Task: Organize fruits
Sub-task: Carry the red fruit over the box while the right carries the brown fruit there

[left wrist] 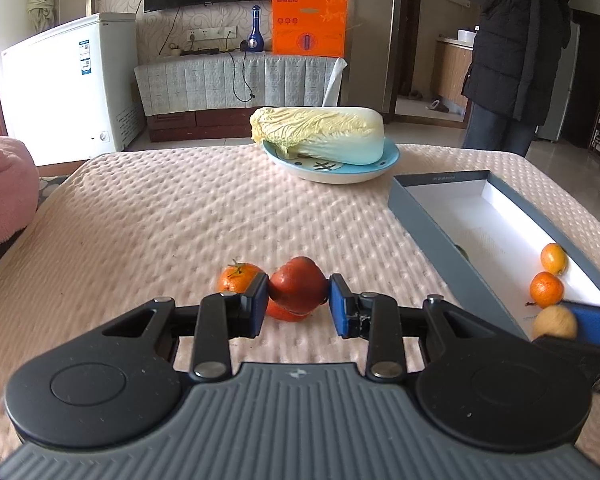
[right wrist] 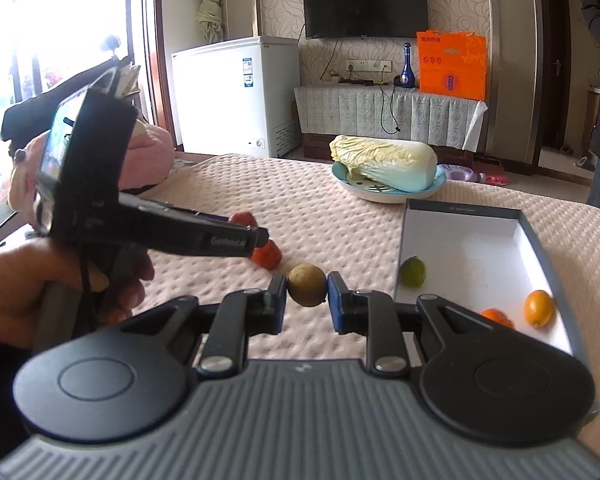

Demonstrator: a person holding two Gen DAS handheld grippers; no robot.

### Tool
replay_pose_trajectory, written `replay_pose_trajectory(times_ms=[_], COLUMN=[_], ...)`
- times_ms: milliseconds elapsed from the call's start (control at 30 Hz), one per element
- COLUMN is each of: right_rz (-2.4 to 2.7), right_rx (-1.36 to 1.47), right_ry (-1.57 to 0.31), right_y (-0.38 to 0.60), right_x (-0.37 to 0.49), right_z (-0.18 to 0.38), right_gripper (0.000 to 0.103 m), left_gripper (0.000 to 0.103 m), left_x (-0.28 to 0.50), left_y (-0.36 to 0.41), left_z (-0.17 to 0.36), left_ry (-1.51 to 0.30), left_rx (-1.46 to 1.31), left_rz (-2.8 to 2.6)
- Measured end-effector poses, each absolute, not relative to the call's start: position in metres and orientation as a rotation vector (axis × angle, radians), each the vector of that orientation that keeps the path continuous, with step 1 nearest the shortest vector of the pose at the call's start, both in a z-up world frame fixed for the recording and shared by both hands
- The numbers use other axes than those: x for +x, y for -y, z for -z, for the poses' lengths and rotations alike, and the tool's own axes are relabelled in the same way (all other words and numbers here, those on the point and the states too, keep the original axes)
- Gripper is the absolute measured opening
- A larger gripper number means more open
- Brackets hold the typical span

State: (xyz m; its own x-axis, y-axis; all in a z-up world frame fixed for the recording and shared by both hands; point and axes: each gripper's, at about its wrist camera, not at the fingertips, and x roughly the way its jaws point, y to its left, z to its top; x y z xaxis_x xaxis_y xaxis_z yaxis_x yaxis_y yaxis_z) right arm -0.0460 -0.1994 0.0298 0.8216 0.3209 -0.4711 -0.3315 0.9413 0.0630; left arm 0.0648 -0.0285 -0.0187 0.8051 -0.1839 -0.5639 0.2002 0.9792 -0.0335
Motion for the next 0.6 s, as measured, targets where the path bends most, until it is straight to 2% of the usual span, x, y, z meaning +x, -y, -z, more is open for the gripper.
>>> replay_pose_trajectory(times_ms=[267, 600], right_rz=[-0.335, -0.251], right_rx=[-0.193, -0.056], right_ry=[-0.517, -0.521], right_y=[0.218, 0.247], right_x=[-0.049, -0.046], right_z=[-0.039, -0.027], right_gripper=[0.025, 0.025], left_gripper=[0.038, 0.038], left_x=[0.064, 0.062], left_y=[0.03, 0.034], left_z=[0.017, 0.018], left_ry=[-0.593, -0.599], left_rx=[0.025, 0.033], left_rz=[0.218, 0.214])
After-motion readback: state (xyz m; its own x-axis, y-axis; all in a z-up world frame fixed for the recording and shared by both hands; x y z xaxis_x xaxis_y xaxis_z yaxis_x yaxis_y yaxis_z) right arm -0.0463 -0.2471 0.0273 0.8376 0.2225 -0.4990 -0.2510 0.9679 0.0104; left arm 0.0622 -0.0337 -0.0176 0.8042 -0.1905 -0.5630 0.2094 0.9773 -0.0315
